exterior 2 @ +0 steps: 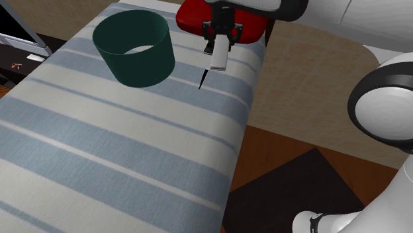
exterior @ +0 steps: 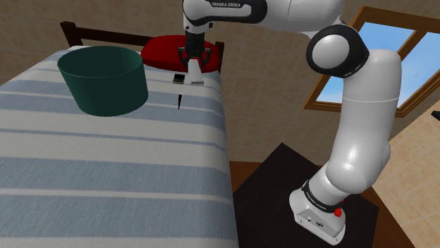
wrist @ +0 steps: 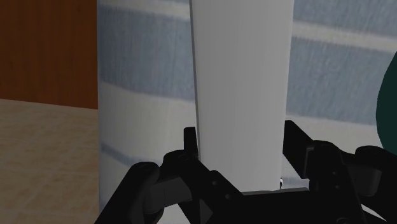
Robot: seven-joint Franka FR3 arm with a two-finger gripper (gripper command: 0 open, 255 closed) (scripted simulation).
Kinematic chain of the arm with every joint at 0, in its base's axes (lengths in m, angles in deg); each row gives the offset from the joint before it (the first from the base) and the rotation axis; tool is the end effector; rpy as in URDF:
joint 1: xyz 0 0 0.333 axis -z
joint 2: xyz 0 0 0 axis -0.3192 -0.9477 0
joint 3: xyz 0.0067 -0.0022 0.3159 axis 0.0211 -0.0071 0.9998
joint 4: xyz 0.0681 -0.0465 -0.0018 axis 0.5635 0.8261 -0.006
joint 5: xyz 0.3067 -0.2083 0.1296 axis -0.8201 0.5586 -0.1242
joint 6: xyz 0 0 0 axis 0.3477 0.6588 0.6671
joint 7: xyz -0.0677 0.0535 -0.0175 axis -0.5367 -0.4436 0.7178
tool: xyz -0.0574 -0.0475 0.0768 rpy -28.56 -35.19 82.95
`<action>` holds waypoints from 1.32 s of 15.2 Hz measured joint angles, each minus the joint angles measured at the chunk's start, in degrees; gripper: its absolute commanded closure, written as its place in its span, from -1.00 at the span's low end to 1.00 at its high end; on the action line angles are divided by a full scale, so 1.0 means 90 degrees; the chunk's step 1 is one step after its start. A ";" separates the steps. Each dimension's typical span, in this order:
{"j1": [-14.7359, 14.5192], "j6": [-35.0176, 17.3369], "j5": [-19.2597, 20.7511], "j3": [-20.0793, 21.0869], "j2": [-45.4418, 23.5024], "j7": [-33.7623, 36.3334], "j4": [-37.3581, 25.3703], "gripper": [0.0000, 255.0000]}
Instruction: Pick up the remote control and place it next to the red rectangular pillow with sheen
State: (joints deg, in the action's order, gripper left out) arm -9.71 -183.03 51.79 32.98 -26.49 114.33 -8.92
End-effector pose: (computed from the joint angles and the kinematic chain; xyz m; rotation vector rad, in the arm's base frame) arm 0.6950 0.0426 0.4868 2.9862 -0.9087 0.0038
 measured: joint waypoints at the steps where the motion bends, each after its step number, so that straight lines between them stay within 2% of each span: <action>1: 0.0003 -0.0069 0.0003 -0.0002 -0.0006 0.0007 0.0064 1.00; 20: 0.0071 -0.1583 0.0109 -0.0062 -0.0220 0.0133 0.1382 1.00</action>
State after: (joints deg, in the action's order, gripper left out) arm -9.08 -197.28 52.77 32.42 -28.47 115.53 3.52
